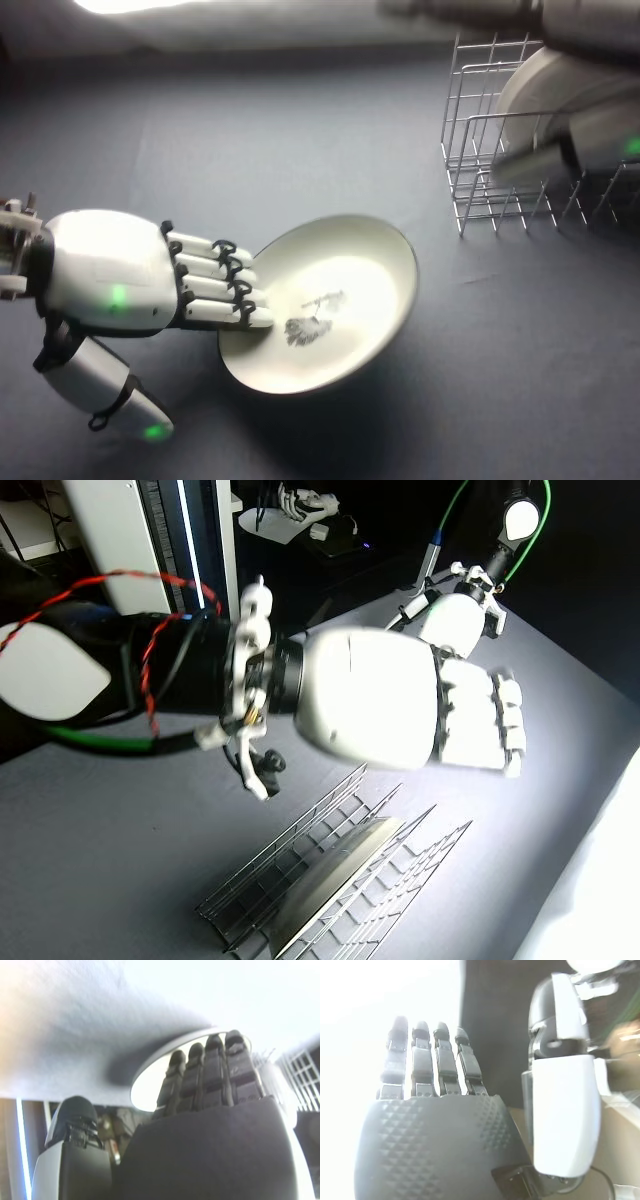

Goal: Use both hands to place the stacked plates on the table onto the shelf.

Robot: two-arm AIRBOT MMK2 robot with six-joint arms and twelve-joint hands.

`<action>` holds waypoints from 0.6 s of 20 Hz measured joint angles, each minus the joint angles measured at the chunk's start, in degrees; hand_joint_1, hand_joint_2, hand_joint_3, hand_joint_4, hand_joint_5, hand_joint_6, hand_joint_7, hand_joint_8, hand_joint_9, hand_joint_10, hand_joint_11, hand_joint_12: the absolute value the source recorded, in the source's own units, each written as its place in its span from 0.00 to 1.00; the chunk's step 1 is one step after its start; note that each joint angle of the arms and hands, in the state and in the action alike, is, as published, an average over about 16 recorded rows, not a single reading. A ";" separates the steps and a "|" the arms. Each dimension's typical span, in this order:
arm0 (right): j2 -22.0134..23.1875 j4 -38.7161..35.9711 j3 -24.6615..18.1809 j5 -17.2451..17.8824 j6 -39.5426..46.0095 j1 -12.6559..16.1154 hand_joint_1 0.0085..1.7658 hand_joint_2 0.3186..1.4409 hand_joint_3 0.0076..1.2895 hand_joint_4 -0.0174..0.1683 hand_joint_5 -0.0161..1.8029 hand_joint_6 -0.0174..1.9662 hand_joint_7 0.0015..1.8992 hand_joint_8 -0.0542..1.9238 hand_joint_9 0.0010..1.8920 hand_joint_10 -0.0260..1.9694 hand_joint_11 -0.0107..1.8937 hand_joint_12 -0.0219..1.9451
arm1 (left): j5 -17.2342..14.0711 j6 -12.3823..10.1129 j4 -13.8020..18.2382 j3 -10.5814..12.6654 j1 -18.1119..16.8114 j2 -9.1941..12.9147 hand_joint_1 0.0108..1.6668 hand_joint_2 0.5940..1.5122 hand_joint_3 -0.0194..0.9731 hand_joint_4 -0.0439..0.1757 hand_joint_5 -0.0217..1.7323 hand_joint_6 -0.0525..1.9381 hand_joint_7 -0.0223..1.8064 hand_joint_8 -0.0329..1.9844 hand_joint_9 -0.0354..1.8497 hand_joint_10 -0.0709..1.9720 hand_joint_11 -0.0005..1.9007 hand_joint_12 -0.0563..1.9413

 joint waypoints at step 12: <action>-0.80 -19.83 -2.14 6.36 0.04 -5.57 0.43 0.49 0.01 0.12 0.02 0.02 0.01 0.03 0.01 0.02 0.02 0.02 | 1.48 0.28 -2.97 -0.02 4.11 -0.06 0.00 0.59 0.04 0.15 0.01 0.01 0.02 0.01 0.01 0.03 0.00 0.01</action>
